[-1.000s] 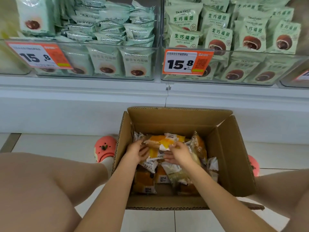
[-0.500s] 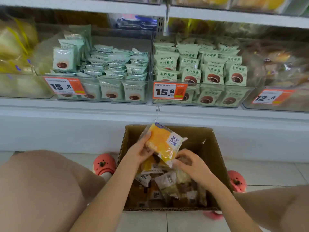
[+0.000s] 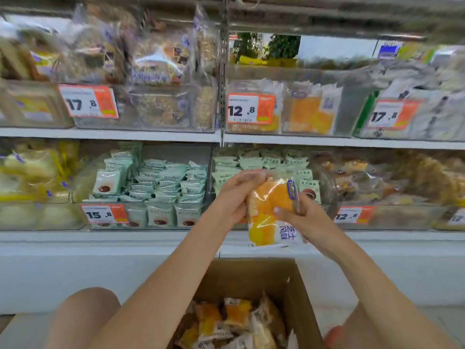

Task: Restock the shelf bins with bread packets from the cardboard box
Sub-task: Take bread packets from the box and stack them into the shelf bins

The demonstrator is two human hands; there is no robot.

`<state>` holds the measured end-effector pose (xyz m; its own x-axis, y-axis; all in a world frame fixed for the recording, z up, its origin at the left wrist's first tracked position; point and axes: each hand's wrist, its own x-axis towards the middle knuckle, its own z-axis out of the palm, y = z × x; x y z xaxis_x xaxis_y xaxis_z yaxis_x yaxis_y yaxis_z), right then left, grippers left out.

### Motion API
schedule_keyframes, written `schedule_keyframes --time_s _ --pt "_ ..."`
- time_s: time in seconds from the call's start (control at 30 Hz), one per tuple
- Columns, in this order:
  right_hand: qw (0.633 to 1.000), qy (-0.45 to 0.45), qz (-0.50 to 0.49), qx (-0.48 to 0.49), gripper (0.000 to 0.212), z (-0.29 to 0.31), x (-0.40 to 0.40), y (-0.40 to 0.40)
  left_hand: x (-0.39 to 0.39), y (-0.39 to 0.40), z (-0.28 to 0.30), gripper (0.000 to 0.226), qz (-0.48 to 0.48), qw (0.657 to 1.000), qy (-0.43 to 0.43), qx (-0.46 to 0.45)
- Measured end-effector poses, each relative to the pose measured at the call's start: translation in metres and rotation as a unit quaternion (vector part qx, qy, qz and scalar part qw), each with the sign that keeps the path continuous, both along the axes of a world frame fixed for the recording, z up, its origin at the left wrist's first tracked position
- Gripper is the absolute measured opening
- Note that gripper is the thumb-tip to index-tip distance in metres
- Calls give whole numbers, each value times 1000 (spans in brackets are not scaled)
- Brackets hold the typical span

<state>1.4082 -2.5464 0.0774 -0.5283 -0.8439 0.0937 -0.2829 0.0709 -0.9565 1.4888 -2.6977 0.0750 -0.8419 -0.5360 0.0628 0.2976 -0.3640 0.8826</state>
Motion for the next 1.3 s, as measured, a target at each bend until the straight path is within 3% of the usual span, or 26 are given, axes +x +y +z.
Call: schedule_keyframes --time_s 0.1,0.2,0.23,0.3,0.37,0.4,0.47,0.53,0.6,0.73,0.83,0.9,1.03,1.2,1.3 --pt "997 27 -71 -25 10 44 -22 8 -26 2 50 14 28 997 19 -62" --pt "986 57 -143 -59 21 103 -57 17 -52 -4 103 3 120 951 17 -284" --pt "980 69 -174 -63 25 126 -71 19 -61 -8 121 4 165 911 25 -377" --pt "971 99 -206 -73 31 173 -106 22 -86 -17 151 14 232 786 17 -573" --pt "962 151 -221 -58 42 215 -138 17 -120 -24 174 24 236 657 -28 -716" --pt "956 177 -232 -41 45 231 -153 11 -140 -26 183 27 216 611 -52 -760" --pt "940 224 -256 -18 42 259 -175 -6 -178 -26 193 32 153 557 -82 -812" --pt "916 293 -275 15 37 280 -195 -28 -210 -26 192 36 85 533 -94 -837" --pt "874 382 -286 95 33 289 -208 -48 -233 -28 184 39 38 538 -109 -835" --pt "809 459 -266 253 32 282 -229 -80 -246 -37 175 35 -1 604 -104 -790" --pt "848 359 -246 301 22 271 -238 -92 -246 -39 178 35 1 621 -102 -777" --pt "865 276 -226 352 32 266 -240 -97 -248 -40 178 33 8 627 -102 -772" --pt "858 211 -180 431 33 260 -240 -103 -247 -40 178 37 13 652 -104 -751" --pt "833 210 -149 490 44 253 -241 -107 -244 -40 179 39 20 669 -101 -736" --pt "842 158 -108 504 24 251 -245 -108 -245 -39 177 23 24 710 -93 -697"
